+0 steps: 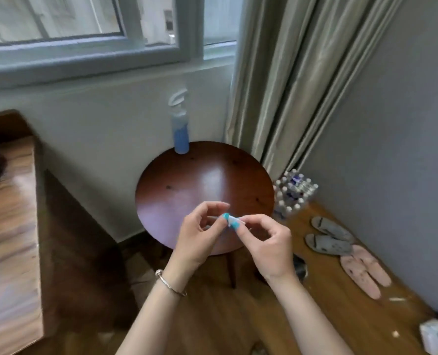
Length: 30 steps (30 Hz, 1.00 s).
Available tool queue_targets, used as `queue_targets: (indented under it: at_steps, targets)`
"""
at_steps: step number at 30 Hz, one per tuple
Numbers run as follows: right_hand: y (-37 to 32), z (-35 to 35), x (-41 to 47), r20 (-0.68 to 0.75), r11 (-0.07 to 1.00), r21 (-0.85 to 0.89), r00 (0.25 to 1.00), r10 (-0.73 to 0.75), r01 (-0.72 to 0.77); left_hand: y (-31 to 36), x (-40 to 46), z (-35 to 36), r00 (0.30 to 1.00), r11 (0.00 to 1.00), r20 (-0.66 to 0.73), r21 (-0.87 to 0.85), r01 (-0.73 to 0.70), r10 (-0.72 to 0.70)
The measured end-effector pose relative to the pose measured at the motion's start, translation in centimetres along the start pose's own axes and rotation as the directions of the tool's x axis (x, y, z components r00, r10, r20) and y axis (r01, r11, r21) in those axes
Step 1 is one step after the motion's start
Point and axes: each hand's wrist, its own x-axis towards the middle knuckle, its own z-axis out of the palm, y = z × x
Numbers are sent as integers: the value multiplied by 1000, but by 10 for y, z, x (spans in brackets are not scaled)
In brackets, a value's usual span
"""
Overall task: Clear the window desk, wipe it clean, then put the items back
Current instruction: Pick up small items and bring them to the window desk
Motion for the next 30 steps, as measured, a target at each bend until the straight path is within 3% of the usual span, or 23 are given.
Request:
queue_targets:
  at_steps: [7,14,21,30]
  targets:
    - [144,-113,-4,-187,948,-11,932,312,-319,-91,32,163,948,981,251,42,189,-194]
    - [283,-167,-8,-248,857,93,822,512,-506,-197,54,283,903,960,331,28,280,-273]
    - [416,-196,-20,-268,793,60,755,598,-606,-308,71,353,844,933,399,117,339,-357]
    - [562,-191,-23,-252,684,116,645,721,-720,-446,96,405,807,881,354,169,442,-472]
